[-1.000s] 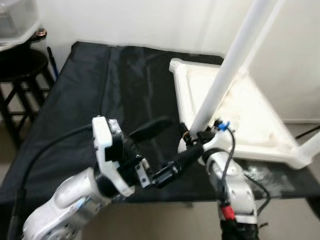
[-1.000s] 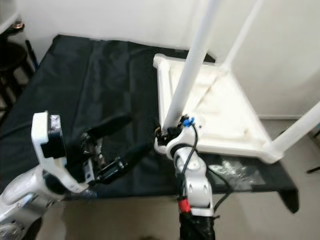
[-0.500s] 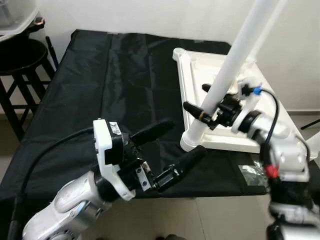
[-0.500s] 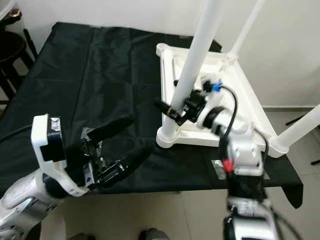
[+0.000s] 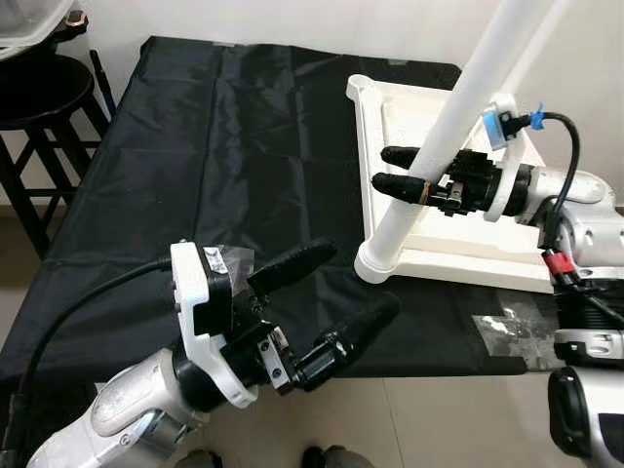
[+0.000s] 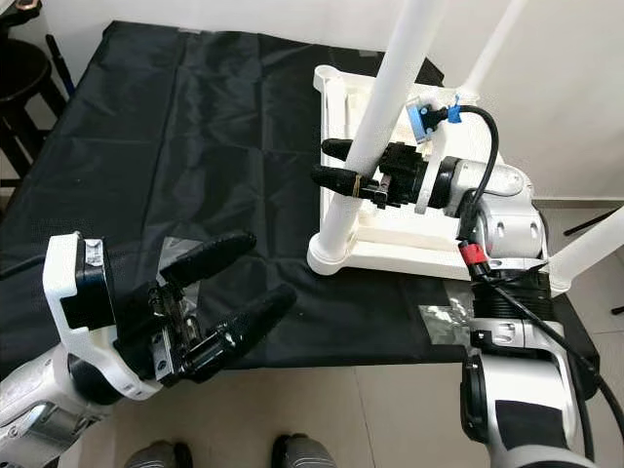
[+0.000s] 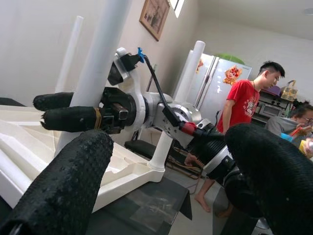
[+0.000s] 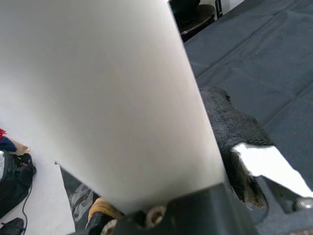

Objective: Building children table

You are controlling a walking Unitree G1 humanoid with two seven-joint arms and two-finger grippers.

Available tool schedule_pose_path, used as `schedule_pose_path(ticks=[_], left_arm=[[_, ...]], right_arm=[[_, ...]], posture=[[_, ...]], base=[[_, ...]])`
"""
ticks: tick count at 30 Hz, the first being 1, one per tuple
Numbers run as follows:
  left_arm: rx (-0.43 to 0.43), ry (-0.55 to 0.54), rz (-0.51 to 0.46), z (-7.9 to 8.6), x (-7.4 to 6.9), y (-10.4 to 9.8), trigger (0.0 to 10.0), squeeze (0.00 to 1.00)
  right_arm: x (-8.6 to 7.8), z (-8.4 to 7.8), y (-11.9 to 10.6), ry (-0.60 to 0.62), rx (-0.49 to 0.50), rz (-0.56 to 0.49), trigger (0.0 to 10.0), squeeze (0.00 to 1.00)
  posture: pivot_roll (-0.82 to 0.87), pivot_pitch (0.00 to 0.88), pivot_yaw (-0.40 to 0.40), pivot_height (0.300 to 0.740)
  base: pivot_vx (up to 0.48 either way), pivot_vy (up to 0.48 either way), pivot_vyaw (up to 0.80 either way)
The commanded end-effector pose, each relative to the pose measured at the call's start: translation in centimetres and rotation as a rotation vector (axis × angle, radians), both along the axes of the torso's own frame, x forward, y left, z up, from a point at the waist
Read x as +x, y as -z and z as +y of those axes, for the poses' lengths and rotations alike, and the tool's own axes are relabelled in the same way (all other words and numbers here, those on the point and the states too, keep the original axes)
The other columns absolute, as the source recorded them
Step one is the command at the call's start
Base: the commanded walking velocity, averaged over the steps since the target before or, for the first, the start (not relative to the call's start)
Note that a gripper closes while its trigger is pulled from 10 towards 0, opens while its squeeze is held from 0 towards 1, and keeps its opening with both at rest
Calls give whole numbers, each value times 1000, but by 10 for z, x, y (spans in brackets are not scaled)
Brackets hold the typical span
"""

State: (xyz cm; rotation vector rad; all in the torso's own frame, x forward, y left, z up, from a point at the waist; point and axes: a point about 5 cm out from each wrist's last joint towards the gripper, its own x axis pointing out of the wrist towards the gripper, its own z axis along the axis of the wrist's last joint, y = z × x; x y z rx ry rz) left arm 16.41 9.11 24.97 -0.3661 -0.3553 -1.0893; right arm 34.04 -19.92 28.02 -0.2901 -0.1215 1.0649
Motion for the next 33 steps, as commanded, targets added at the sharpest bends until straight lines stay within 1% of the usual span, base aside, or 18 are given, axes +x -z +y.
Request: schedule_pose_path(ticks=[1, 7, 8, 9, 10, 11, 12, 13, 14, 16, 22, 25, 26, 27, 28, 30, 31, 33], left_arm=[[8, 18, 12, -1, -3, 1, 10000, 0], [6, 16, 6, -2, 1, 1, 10000, 0], [9, 15, -4, -3, 2, 1, 10000, 0], [9, 15, -4, -3, 2, 1, 10000, 0], [12, 10, -15, -3, 4, 0, 10000, 0], [12, 10, -15, -3, 4, 0, 10000, 0], [13, 2, -25, -2, 6, 0, 10000, 0], [17, -9, -38, -1, 8, -1, 10000, 0], [17, -22, -52, 0, 11, -3, 10000, 0], [22, -36, -76, 2, 13, -5, 10000, 0], [25, -50, -87, 5, 18, -4, 10000, 0], [21, -46, -88, 4, 21, -2, 10000, 0], [19, -42, -88, 3, 23, -2, 10000, 0], [19, -42, -88, 3, 23, -2, 10000, 0], [19, -35, -92, 2, 24, -2, 10000, 0], [22, -30, -94, 2, 27, -1, 10000, 0], [25, -28, -95, 2, 30, 0, 10000, 0], [30, -27, -94, 3, 33, 1, 10000, 0]], right_arm=[[0, 7, 16, 94, -1, -9, 0, 0], [-25, 43, 58, 283, 132, 57, 0, 0], [-27, 50, 70, 481, 175, 53, 0, 0], [-27, 50, 70, 481, 175, 53, 0, 0], [-30, 49, 83, 747, 191, 48, 0, 0], [-30, 49, 83, 747, 191, 48, 0, 0], [-35, 51, 96, 942, 209, 76, 0, 0], [-34, 72, 104, 965, 223, 95, 0, 0], [-26, 96, 104, 894, 249, 112, 0, 0], [-11, 119, 97, 794, 269, 93, 0, 0], [2, 123, 88, 798, 288, 71, 0, 0], [-3, 137, 88, 720, 256, 89, 0, 0], [-6, 141, 88, 701, 263, 101, 8039, 0], [-6, 141, 88, 701, 263, 101, 8039, 0], [-10, 145, 86, 691, 283, 101, 10000, 0], [-15, 147, 84, 650, 285, 94, 10000, 0], [-19, 147, 84, 603, 290, 79, 10000, 1000], [-25, 143, 86, 556, 291, 73, 10000, 1000]], posture=[[-18, 199, -136, 740], [-25, 179, -137, 740], [-13, 162, -159, 740], [-13, 162, -159, 740], [5, 140, -168, 740], [5, 140, -168, 740], [8, 133, -170, 740], [16, 106, -171, 740], [31, 79, -175, 740], [36, 64, -179, 740], [20, 40, -165, 740], [7, 25, -154, 740], [1, 20, -150, 740], [1, 20, -150, 740], [-1, 18, -148, 740], [-12, 11, -142, 740], [-20, 7, -137, 740], [-27, 0, -130, 740]], base=[[0, 0, 0], [0, 0, 0], [0, 0, 0], [0, 0, 0], [0, 0, 0], [0, 0, 0], [0, 0, 0], [0, 0, 0], [0, 0, 0], [0, 0, 0], [0, 0, 0], [0, 0, 0], [0, 0, 0], [0, 0, 0], [0, 0, 0], [0, 0, 0], [0, 0, 0], [0, 0, 0]])
